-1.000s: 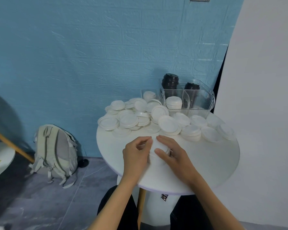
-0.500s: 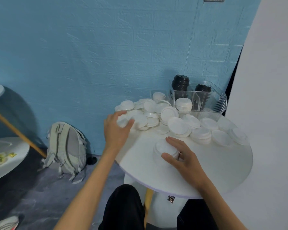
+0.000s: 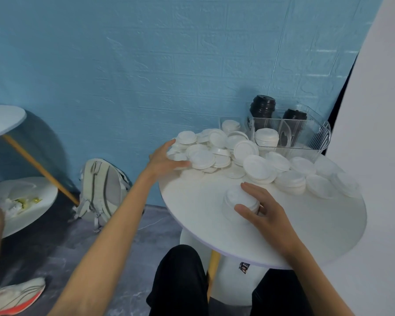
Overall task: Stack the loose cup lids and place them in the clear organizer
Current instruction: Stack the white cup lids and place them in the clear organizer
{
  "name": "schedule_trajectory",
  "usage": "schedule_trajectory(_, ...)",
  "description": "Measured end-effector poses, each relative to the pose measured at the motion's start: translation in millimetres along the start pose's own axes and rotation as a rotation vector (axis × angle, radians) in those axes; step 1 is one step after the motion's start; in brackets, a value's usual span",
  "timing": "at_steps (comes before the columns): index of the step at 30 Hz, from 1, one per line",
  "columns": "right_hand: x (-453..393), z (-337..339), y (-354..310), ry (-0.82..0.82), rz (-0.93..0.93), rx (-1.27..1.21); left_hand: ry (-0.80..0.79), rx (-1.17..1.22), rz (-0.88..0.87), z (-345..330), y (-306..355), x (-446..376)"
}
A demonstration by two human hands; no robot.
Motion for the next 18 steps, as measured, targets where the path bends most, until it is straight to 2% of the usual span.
schedule_trajectory(5, 0, 0, 1, 0.003, -0.009, -0.011, -0.079, 0.05, 0.018, -5, -6, -10)
schedule_trajectory(11, 1, 0, 2, 0.002, -0.011, -0.009, -0.042, 0.079, 0.02, -1, -11, -15)
schedule_trajectory(18, 1, 1, 2, 0.005, -0.007, -0.012, -0.094, 0.078, 0.01, -6, -6, -8)
Point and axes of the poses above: each hand's wrist, its own x-axis away from the middle knuckle, its own z-axis out of the back of the hand, y = z × x, the point moved 10 cm from there along -x, towards the middle knuckle, and after that the axes turned 4 degrees about x, right-handed, at the moved point
